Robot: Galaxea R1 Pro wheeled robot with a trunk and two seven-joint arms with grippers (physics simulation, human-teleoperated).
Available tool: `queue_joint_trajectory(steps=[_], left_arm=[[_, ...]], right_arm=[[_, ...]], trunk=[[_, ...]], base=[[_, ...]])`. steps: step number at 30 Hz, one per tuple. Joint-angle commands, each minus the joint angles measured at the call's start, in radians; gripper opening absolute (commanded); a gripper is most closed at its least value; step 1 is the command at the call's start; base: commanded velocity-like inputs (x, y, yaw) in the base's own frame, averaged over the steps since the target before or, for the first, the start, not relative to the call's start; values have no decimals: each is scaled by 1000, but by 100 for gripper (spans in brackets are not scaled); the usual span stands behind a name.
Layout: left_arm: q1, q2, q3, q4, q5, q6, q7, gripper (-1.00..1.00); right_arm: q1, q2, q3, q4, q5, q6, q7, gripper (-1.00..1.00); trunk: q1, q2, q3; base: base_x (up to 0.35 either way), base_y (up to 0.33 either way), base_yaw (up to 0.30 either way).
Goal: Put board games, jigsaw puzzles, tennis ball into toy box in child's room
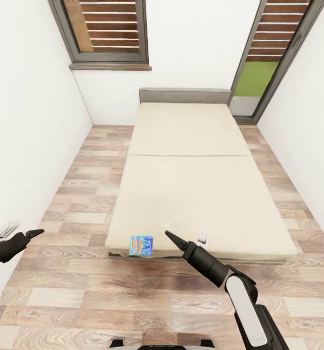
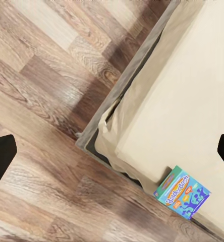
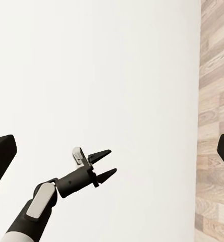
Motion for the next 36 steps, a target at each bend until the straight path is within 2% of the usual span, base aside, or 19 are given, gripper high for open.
queue_joint_trajectory(steps=[1,24,36], left_arm=[[-1,0,2,0,3,8,-1,100],[-1,-2,1,0,3,7,-1,100],[-1,-2,-1,0,3,7,-1,100]], right_arm=[[-1,1,-1,0,-6,8,-1,100],[-1,2,1,0,-6,-2,-1,100],[-1,1,28,0,-6,-31,-11,100]], trunk=[[1,-2,0],[1,-2,38],[1,-2,58]], base=[[0,0,0],[0,0,0],[0,0,0]])
